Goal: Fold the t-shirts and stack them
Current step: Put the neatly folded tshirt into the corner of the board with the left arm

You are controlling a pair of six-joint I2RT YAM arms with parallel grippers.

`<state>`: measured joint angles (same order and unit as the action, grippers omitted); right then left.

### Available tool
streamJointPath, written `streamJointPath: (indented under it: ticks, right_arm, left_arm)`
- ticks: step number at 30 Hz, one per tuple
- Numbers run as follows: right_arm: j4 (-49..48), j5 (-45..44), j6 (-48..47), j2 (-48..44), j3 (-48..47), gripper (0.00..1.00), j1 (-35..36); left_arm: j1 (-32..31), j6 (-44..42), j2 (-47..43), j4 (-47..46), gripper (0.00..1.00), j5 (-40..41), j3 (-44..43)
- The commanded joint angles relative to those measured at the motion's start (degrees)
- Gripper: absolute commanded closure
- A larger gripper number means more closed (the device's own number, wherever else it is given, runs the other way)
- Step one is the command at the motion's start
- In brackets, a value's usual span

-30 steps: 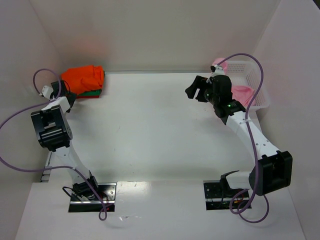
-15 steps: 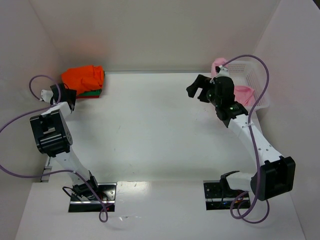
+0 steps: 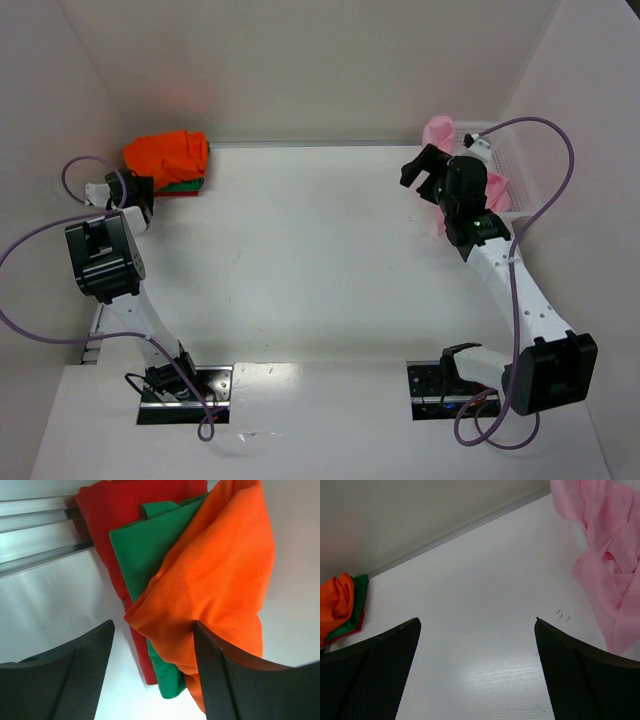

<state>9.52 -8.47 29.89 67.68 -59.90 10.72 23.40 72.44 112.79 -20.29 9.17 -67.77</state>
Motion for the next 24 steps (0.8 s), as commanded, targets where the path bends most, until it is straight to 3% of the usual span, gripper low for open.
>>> streamJointPath:
  ticks: [1, 4, 6, 10, 24]
  right_arm:
    - [-2.7, -4.6, -1.3, -1.7, -0.9, 0.0, 0.0]
    - [-2.1, -4.6, -1.9, -0.1, -0.9, 0.0, 0.0]
    - [-2.1, -3.9, -1.9, -0.1, -0.9, 0.0, 0.0]
    - [-2.8, -3.9, -1.9, -0.1, -0.4, 0.0, 0.0]
    - [-3.3, -1.5, -0.4, -0.1, 0.1, 0.0, 0.0]
  left_arm:
    - [0.2, 1.3, 1.2, -4.2, 0.28, 0.9, -1.7]
    - [0.2, 1.3, 1.7, -5.4, 0.38, 1.4, -1.7]
    - [0.2, 0.7, 1.7, -5.4, 0.6, 2.0, -2.2]
    - [0.2, -0.6, 1.7, -5.4, 0.84, 3.7, -3.9]
    - [0.2, -5.2, -1.3, -0.6, 0.84, 14.0, -6.4]
